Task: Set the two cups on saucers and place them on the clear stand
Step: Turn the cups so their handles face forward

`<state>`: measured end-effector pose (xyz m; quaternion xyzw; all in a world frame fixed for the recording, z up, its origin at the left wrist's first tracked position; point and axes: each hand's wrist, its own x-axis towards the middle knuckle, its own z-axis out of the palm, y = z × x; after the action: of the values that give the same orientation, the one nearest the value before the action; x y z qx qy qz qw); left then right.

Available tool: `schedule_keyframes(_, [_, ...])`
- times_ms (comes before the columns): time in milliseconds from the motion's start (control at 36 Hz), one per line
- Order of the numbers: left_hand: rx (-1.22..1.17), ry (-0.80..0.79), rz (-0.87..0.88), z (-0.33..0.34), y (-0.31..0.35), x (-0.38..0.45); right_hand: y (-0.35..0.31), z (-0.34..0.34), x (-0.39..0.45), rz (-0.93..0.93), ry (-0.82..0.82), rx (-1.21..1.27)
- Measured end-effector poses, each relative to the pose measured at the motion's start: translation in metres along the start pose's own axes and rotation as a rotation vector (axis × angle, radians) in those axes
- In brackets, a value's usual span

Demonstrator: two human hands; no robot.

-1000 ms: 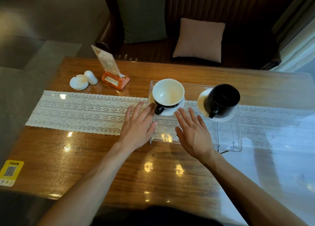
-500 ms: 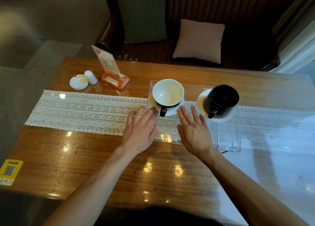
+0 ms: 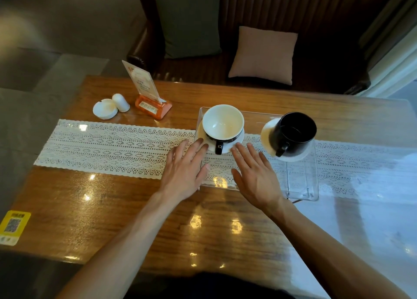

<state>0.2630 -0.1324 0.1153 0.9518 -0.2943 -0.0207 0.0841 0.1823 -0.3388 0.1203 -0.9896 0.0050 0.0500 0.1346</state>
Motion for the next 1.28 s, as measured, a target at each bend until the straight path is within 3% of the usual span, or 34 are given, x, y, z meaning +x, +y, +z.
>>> schedule_keyframes(472, [-0.048, 0.043, -0.011, -0.001, 0.004, -0.002, 0.001, 0.008, 0.001, 0.016, -0.008, 0.004])
schedule_keyframes(639, [-0.428, 0.206, -0.123, -0.008, 0.025, 0.006, 0.002, 0.016, -0.001, 0.015, 0.026, 0.03])
schedule_keyframes(944, [-0.906, 0.103, -0.244, -0.007, 0.042, 0.027, 0.004, 0.022, -0.001, 0.027, 0.053, 0.008])
schedule_keyframes(1111, [-1.086, 0.036, -0.26, -0.011, 0.041, 0.026, 0.003, 0.02, -0.002, 0.023, 0.054, -0.002])
schedule_keyframes(1278, [-1.091, 0.037, -0.246, -0.009, 0.04, 0.026, 0.002, 0.021, -0.001, 0.026, 0.059, -0.009])
